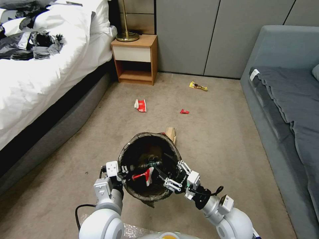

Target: Pick up the trash bin, then pick up the garbage from the floor and place it into the trash bin.

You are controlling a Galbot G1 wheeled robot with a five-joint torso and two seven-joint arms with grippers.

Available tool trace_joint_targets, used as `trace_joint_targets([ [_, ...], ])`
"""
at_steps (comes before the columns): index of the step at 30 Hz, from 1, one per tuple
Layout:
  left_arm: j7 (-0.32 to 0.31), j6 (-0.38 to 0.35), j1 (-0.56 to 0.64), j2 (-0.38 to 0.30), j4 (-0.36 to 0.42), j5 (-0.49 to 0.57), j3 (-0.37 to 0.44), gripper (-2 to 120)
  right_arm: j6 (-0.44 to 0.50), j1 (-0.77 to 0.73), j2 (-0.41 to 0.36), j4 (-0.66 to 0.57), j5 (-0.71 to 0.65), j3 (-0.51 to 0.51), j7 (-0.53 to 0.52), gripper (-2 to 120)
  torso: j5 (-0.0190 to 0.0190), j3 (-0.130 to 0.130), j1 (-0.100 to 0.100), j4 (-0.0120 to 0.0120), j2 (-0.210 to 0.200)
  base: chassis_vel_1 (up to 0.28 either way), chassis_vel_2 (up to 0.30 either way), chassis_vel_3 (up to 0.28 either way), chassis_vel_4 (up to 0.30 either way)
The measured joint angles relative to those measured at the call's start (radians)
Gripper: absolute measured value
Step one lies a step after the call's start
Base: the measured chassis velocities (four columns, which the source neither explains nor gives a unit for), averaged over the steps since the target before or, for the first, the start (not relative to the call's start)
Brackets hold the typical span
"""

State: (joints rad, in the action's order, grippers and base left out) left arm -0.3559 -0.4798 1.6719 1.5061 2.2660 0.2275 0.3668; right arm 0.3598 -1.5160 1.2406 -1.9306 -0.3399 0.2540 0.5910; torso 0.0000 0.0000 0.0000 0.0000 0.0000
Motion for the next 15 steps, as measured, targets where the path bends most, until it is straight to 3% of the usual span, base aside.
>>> trace_joint_targets([
  [3,0.0,0.0,0.001,-0.001,-0.004,-0.001,0.0,0,-0.005,0.0,-0.002,-0.05,-0.035,-0.001,-0.022,95,0.0,0.0,0.0,0.0,0.0,0.0,0.0,0.0,0.0],
  [8,0.001,0.001,0.001,-0.009,-0.011,-0.001,0.005,0,-0.011,0.001,-0.001,-0.153,-0.055,0.013,-0.072,100,0.0,0.0,0.0,0.0,0.0,0.0,0.0,0.0,0.0],
  [11,0.001,0.005,0.001,-0.026,-0.025,-0.002,0.016,0,-0.019,-0.002,0.011,-0.269,-0.037,0.053,-0.218,100,-0.0001,0.0,0.0,0.0,0.0,0.0,0.0,0.0,0.0],
  [12,0.001,0.005,0.001,-0.026,-0.025,-0.002,0.016,0,-0.019,-0.002,0.011,-0.269,-0.037,0.053,-0.218,100,-0.0001,0.0,0.0,0.0,0.0,0.0,0.0,0.0,0.0],
  [15,0.001,0.011,0.002,-0.03,-0.032,-0.006,0.023,0,-0.023,-0.029,0.045,-0.314,0.078,0.103,-0.377,100,-0.0001,0.0,0.0,0.0,0.0,0.0,0.0,0.0,0.0],
])
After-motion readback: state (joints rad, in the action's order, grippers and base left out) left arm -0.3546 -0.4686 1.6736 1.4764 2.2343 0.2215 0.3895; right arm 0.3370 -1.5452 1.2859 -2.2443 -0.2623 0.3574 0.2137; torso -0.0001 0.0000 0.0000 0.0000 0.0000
